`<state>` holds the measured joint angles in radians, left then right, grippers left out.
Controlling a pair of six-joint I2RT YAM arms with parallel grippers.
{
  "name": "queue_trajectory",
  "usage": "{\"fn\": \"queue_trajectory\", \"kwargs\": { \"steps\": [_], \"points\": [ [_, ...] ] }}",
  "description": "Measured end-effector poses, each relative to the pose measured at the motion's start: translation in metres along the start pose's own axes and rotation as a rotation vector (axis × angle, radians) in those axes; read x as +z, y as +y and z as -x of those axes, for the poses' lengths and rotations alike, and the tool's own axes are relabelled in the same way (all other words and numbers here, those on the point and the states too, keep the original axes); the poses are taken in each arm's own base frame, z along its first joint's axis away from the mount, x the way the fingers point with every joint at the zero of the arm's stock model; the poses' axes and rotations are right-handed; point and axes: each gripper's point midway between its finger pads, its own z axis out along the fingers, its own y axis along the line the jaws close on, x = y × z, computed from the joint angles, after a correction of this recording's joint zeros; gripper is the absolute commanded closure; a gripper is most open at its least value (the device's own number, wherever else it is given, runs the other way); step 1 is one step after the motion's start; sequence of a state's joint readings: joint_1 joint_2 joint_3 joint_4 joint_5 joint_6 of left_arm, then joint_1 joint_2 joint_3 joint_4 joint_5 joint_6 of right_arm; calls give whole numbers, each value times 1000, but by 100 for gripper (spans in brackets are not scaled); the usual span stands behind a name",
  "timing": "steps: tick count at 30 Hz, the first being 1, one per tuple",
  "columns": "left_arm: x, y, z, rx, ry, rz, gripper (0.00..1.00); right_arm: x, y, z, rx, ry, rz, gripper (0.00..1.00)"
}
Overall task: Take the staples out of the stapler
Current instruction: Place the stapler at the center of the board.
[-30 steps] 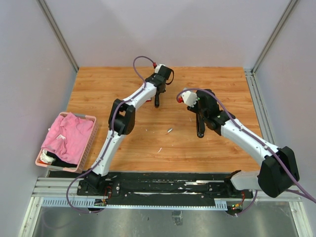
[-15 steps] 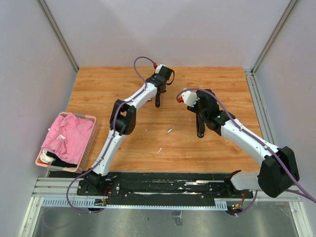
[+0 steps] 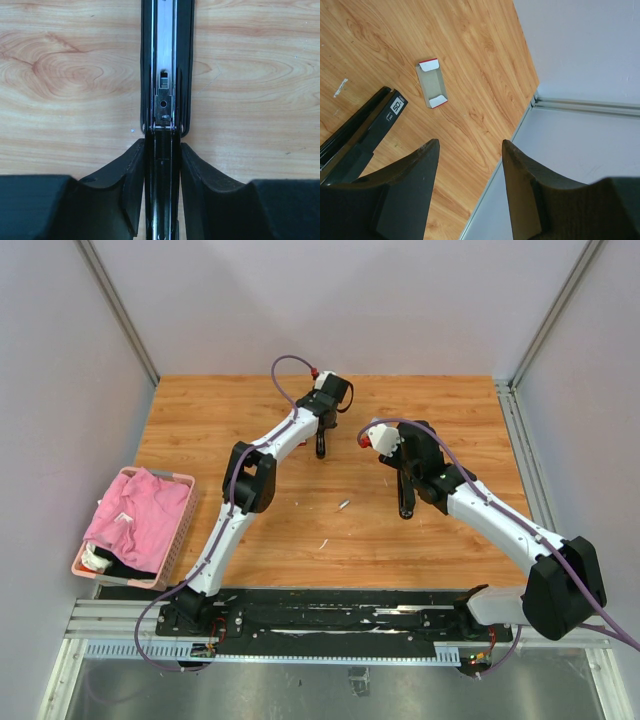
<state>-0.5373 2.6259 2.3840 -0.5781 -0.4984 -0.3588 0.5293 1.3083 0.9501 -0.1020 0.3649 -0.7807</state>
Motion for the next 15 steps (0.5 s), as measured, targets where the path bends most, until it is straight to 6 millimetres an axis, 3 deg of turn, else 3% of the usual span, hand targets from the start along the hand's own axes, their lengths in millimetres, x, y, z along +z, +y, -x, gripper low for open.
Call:
{"fn": "queue_trajectory", "kwargs": {
  "steps": [8,15],
  "points": [
    [0,-3,0,-3,1,-11,56,0,0,0,0,0,0,46],
    [0,-5,-1,1,4,-27,29,0,0,0,0,0,0,45]
  ]
}}
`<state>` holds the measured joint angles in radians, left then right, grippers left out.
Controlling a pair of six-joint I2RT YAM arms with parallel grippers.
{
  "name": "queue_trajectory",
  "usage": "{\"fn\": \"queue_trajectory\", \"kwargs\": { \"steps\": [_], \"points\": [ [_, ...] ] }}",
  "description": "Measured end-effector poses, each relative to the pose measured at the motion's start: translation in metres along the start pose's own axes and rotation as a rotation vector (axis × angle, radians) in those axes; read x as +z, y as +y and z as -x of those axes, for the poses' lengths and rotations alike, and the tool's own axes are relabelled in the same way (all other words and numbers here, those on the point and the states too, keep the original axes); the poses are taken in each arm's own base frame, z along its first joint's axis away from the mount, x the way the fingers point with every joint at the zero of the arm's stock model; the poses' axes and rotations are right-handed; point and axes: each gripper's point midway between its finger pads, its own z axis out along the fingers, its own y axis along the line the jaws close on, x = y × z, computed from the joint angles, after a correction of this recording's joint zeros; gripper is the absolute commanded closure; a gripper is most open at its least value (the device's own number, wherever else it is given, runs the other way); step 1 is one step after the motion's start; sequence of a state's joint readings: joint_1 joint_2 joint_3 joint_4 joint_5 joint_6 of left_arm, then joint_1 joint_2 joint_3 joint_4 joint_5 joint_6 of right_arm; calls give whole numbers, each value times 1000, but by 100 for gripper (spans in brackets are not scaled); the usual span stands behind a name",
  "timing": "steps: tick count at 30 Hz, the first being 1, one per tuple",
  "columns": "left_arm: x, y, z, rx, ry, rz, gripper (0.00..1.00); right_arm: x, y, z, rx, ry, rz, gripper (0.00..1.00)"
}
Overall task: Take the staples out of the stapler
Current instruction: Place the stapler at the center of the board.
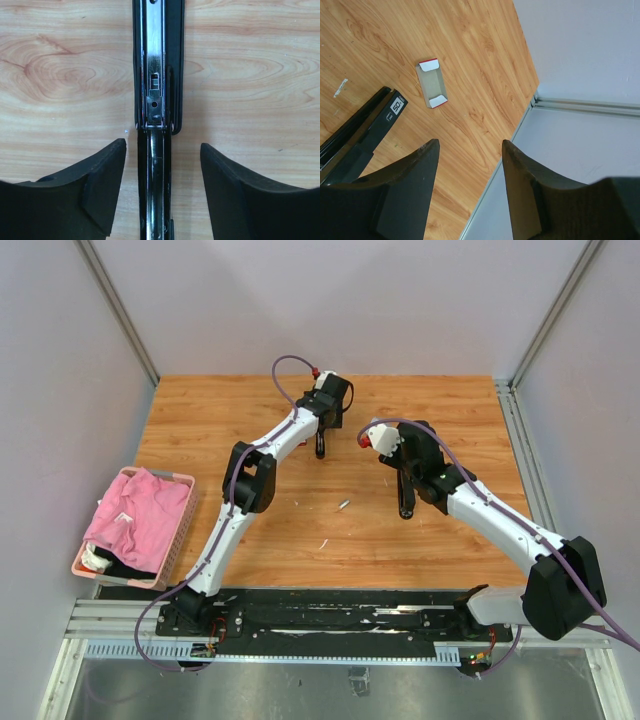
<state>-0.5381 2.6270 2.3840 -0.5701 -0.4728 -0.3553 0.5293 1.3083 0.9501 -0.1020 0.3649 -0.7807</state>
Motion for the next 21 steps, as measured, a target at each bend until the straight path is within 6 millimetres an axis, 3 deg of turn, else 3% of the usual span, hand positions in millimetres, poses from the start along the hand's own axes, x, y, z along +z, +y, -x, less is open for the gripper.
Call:
{"fn": "queue_trajectory", "kwargs": {
  "steps": [8,12,16,21],
  "points": [
    [-10,-2,2,19,11,-37,2,3,6,1,12,-4,19,45],
    [-36,2,21,27,-13,-65,2,8,17,2,42,-12,59,37],
    [-92,16,65,32,-100,-109,2,10,26,-2,93,-11,104,35],
    [-183,48,116,70,-267,-161,2,17,37,-13,166,25,149,33]
  ]
}}
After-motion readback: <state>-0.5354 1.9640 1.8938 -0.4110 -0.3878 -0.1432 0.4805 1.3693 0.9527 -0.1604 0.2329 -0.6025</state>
